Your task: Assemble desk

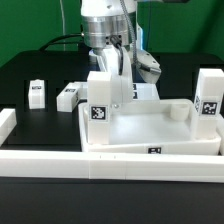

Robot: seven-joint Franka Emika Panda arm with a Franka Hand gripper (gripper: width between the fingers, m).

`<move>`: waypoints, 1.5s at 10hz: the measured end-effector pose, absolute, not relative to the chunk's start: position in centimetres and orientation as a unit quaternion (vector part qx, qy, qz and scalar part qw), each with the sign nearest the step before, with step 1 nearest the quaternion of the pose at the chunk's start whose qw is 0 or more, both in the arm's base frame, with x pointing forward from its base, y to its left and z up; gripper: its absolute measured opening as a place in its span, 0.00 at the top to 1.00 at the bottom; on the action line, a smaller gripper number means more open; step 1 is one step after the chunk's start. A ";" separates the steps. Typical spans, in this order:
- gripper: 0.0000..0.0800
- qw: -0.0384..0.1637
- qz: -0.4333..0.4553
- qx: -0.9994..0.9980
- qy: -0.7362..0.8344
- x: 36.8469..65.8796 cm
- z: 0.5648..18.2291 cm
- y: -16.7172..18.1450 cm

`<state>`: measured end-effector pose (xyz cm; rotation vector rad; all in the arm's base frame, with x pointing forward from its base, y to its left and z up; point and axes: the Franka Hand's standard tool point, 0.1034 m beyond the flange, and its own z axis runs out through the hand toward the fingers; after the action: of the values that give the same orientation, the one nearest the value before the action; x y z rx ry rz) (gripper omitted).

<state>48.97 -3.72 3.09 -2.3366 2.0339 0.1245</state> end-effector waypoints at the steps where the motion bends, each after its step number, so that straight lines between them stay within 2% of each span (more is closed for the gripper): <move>1: 0.93 0.020 0.040 -0.755 0.654 48.9 3.1 -4.1; 5: 0.93 0.018 0.041 -0.767 0.641 48.8 2.8 -4.0; 15: 0.93 0.018 0.031 -0.942 0.333 49.5 2.8 -6.6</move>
Offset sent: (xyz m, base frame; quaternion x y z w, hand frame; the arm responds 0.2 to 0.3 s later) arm 0.0000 0.0000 0.0000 0.0000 0.0000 0.0000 1.0000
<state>49.49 -6.64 2.78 -2.9264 1.0330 0.0959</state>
